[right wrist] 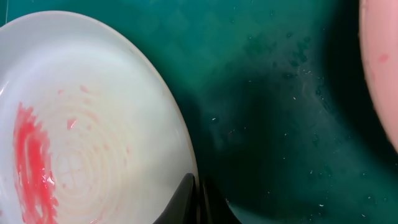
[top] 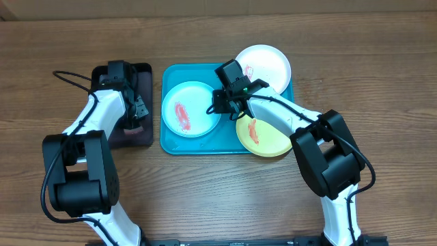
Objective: Clean dirty plates on tray and stack at the side
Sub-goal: 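Lift the sponge with the left gripper over the light-blue plate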
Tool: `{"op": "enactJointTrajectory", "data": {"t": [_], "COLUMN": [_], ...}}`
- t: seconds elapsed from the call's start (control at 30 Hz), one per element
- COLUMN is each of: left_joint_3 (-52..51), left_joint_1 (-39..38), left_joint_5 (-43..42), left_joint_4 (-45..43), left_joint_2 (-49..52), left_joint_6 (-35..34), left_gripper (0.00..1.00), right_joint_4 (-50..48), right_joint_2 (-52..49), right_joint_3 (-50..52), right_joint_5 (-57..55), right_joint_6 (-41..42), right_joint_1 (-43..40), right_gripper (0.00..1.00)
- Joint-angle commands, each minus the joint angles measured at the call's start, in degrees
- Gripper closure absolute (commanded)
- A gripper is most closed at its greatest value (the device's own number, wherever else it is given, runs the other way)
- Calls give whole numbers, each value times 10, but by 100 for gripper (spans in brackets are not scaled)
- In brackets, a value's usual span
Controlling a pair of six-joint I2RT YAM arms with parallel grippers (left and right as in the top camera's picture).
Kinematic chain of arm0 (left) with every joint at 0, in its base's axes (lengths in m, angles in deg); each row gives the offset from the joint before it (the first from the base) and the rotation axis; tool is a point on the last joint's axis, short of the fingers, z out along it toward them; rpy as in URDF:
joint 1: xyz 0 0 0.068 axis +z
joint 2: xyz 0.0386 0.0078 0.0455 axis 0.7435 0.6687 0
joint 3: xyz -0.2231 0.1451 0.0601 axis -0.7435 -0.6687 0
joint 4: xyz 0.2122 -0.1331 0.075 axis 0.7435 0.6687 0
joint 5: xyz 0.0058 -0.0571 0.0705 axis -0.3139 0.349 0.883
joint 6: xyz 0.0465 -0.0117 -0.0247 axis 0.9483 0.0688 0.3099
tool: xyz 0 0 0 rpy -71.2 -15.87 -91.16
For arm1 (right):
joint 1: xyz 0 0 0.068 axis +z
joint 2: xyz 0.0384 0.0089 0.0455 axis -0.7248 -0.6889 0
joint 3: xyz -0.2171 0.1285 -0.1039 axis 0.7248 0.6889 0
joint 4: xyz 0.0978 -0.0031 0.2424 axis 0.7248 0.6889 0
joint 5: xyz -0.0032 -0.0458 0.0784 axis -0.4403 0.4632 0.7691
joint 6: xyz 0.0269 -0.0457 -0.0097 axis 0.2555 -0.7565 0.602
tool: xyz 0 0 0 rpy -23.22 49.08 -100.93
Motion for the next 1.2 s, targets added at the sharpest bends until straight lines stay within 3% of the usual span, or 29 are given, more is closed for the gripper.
{"op": "enactJointTrajectory", "data": {"t": [0.0,0.17,0.63,1.17], "left_joint_3": [-10,5,166,185], "left_joint_1": [4,4,4,-29], "left_joint_5": [5,5,5,-22], "left_joint_4": [-2,21,228,263], "left_joint_2": [3,3,-8,-73], "left_joint_6": [10,10,15,15], "left_gripper": [96,96,96,96], "right_joint_4": [-4,-4,-6,-7], "right_joint_2": [-4,-4,-4,-4], "right_joint_3": [6,6,6,6], "right_joint_5": [-3,-3,15,72], "right_joint_6": [-1,-1,-1,33], "right_joint_1": [-1,-1,-1,-12], "right_gripper": [96,96,96,96]}}
